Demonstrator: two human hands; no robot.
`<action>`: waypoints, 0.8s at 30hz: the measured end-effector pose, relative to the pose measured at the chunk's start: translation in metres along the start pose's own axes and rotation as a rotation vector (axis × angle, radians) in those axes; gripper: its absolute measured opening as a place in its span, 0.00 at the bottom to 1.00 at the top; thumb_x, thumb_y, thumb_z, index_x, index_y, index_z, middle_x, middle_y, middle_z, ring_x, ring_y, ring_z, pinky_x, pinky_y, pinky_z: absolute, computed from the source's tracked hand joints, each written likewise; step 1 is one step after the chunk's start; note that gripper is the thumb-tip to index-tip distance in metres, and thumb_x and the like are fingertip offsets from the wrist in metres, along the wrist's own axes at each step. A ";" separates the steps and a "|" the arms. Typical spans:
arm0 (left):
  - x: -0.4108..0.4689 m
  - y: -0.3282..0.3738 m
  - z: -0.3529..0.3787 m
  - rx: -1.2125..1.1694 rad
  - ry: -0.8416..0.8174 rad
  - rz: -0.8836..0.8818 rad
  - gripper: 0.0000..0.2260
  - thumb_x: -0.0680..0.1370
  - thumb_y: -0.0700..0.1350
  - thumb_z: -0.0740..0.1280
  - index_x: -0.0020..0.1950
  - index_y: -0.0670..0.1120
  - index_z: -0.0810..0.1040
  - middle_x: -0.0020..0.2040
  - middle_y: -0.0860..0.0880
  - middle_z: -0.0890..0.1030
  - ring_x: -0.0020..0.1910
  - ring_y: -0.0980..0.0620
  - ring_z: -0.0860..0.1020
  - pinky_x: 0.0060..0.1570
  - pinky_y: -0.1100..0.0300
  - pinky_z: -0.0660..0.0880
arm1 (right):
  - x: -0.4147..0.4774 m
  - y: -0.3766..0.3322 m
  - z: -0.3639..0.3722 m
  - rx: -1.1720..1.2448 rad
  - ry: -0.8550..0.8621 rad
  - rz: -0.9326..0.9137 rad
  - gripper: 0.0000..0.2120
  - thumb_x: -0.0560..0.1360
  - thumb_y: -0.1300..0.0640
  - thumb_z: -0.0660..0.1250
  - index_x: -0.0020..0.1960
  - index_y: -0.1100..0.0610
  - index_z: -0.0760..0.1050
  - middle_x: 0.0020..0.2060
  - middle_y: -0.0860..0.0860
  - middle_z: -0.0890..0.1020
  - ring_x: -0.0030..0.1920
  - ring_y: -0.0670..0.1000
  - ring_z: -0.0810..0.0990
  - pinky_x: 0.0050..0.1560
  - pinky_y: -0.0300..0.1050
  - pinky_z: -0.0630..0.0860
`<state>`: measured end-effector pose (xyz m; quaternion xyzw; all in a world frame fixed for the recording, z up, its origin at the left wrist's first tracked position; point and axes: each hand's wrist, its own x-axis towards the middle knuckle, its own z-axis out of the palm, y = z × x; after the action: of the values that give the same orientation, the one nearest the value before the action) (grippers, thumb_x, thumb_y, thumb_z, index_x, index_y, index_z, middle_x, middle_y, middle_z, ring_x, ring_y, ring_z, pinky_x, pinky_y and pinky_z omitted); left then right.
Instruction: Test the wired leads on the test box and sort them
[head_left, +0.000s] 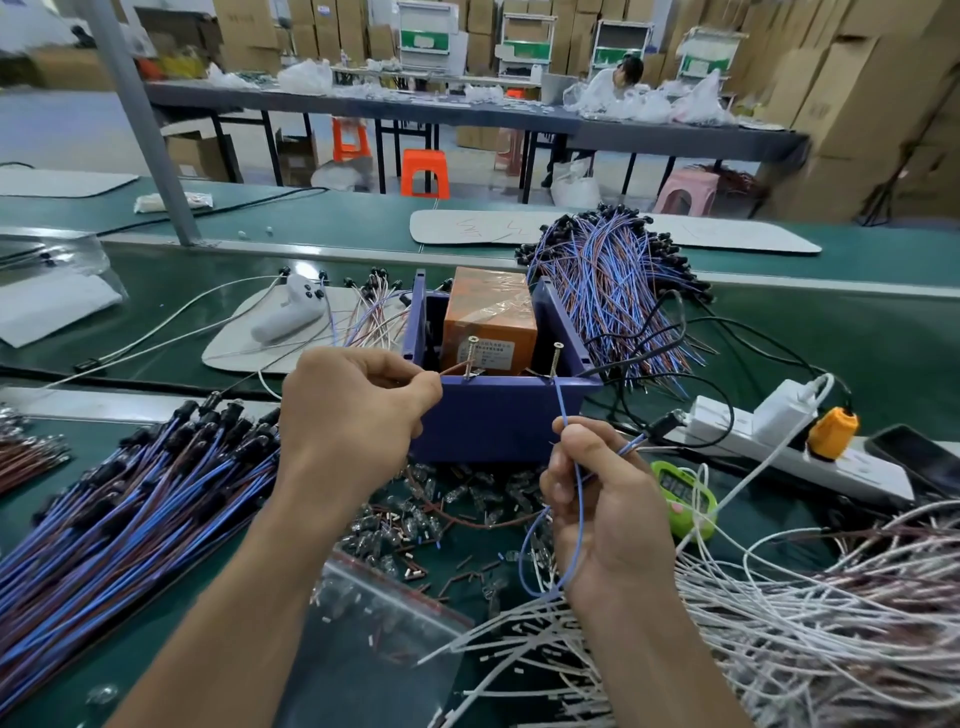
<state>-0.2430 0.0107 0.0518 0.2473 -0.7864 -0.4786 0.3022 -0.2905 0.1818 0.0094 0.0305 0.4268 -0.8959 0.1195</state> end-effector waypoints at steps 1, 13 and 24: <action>0.000 0.000 0.000 0.002 0.003 0.000 0.10 0.73 0.45 0.78 0.32 0.50 0.85 0.24 0.51 0.81 0.18 0.59 0.73 0.20 0.71 0.67 | 0.000 0.000 -0.001 -0.023 0.028 -0.014 0.10 0.76 0.69 0.68 0.38 0.59 0.81 0.27 0.53 0.76 0.26 0.47 0.71 0.26 0.37 0.66; 0.000 0.002 0.001 -0.007 0.036 -0.001 0.11 0.73 0.45 0.78 0.31 0.50 0.84 0.23 0.52 0.80 0.17 0.60 0.73 0.19 0.71 0.66 | 0.012 -0.003 0.001 -0.193 0.123 -0.129 0.19 0.75 0.66 0.72 0.27 0.53 0.79 0.22 0.51 0.72 0.20 0.47 0.64 0.22 0.38 0.61; 0.001 0.001 0.000 -0.013 0.032 -0.002 0.10 0.73 0.45 0.78 0.32 0.50 0.84 0.24 0.52 0.81 0.17 0.60 0.73 0.19 0.71 0.66 | 0.017 -0.011 0.002 -0.255 0.175 -0.107 0.15 0.76 0.64 0.72 0.32 0.56 0.78 0.24 0.51 0.75 0.21 0.46 0.68 0.21 0.36 0.65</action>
<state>-0.2434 0.0106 0.0533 0.2537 -0.7780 -0.4800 0.3161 -0.3097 0.1835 0.0161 0.0704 0.5469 -0.8334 0.0369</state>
